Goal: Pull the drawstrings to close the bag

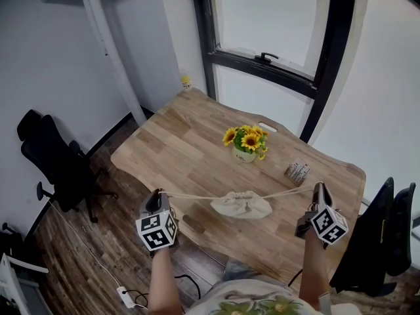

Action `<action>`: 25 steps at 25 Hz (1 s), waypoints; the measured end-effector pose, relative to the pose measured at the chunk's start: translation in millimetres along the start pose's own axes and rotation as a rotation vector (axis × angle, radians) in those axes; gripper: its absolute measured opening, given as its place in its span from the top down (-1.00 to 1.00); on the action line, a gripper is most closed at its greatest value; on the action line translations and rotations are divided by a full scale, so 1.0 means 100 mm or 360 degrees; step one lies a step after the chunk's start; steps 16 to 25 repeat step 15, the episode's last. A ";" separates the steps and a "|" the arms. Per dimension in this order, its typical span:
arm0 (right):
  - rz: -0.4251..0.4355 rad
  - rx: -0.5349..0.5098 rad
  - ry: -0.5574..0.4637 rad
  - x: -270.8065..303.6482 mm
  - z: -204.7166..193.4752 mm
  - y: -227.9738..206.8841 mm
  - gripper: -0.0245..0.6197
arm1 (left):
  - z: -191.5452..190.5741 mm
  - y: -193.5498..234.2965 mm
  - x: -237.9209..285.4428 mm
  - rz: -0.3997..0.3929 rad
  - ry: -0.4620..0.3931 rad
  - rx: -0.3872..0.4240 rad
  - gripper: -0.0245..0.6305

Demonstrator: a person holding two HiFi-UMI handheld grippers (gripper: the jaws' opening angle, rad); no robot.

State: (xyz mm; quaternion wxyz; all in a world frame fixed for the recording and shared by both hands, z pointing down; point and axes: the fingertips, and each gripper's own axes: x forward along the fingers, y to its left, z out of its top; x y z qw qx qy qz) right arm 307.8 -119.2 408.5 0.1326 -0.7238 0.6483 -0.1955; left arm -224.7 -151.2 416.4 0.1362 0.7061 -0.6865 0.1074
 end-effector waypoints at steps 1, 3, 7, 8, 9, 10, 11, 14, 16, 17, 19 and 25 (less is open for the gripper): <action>0.0001 0.0001 0.0002 0.00 0.00 0.00 0.90 | 0.00 -0.01 0.00 0.0001 0.0000 0.0002 0.79; 0.0002 0.0000 0.0007 0.00 0.01 -0.01 0.91 | 0.01 -0.01 -0.01 0.0003 0.0002 0.0006 0.79; 0.0001 -0.0004 0.0009 0.00 0.01 -0.03 0.90 | 0.03 -0.03 0.00 0.0002 0.0002 0.0012 0.79; 0.0000 -0.0003 0.0009 0.00 0.01 -0.03 0.90 | 0.03 -0.03 0.01 0.0000 0.0001 0.0013 0.79; -0.0001 -0.0003 0.0010 0.00 0.01 -0.04 0.90 | 0.03 -0.04 0.01 -0.0001 0.0001 0.0015 0.79; -0.0002 -0.0003 0.0011 0.00 0.01 -0.05 0.91 | 0.03 -0.05 0.01 -0.0001 0.0000 0.0016 0.79; -0.0003 -0.0005 0.0012 0.00 0.00 -0.05 0.91 | 0.03 -0.05 0.02 0.0000 0.0000 0.0016 0.79; -0.0005 -0.0022 0.0019 0.02 0.00 -0.05 0.90 | 0.04 -0.06 0.03 0.0002 -0.0003 0.0017 0.79; -0.0006 -0.0030 0.0022 0.02 0.00 -0.05 0.90 | 0.04 -0.06 0.04 0.0002 -0.0003 0.0018 0.79; -0.0006 -0.0030 0.0022 0.02 0.00 -0.05 0.90 | 0.04 -0.06 0.04 0.0002 -0.0003 0.0018 0.79; -0.0006 -0.0030 0.0022 0.02 0.00 -0.05 0.90 | 0.04 -0.06 0.04 0.0002 -0.0003 0.0018 0.79; -0.0006 -0.0030 0.0022 0.02 0.00 -0.05 0.90 | 0.04 -0.06 0.04 0.0002 -0.0003 0.0018 0.79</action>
